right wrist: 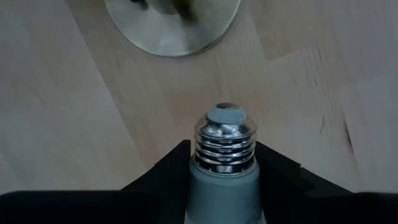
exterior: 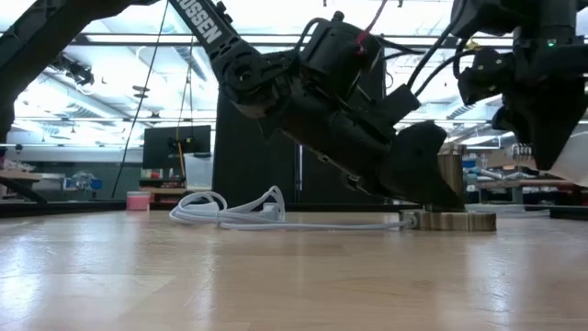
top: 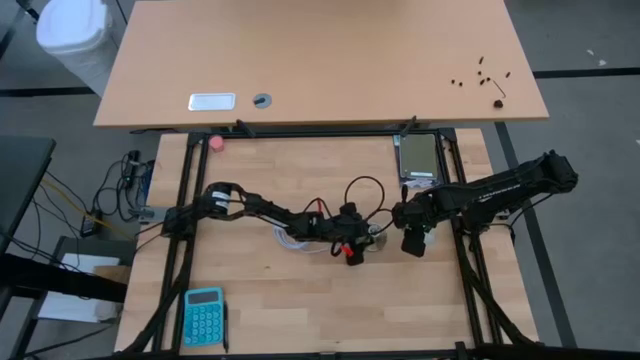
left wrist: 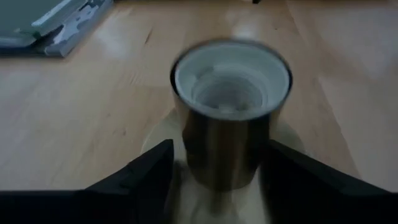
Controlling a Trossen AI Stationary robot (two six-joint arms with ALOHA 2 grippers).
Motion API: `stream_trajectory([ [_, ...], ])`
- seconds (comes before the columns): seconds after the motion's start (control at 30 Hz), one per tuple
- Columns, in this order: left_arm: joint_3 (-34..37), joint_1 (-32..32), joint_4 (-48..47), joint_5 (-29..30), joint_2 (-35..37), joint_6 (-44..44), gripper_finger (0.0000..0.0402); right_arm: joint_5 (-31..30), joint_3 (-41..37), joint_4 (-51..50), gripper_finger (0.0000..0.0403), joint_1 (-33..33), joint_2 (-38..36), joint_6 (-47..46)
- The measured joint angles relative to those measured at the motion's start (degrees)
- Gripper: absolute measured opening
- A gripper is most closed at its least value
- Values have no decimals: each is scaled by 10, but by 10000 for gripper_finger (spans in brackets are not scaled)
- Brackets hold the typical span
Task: Screw lightbulb
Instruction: Insert the lightbulb into the lamp holder
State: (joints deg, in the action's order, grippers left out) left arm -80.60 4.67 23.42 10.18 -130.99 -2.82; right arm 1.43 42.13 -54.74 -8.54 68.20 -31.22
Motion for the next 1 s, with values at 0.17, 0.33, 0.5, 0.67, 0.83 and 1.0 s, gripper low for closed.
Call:
stream_trajectory([
  [0.17,1,-1,-15,0,22,22,291,-3,2,1,150,1,-5,10],
  [0.33,0,-2,-20,0,32,39,316,-18,2,3,150,2,-24,9],
  [0.5,-1,-2,-66,1,53,40,321,-19,2,31,151,2,-53,-3],
  [0.67,2,-2,-100,8,82,43,321,0,2,115,151,2,-57,-8],
  [0.83,45,2,-107,25,118,58,321,53,2,170,151,11,-57,-33],
  [1.0,112,14,-19,60,155,92,321,123,2,174,151,53,-55,-99],
])
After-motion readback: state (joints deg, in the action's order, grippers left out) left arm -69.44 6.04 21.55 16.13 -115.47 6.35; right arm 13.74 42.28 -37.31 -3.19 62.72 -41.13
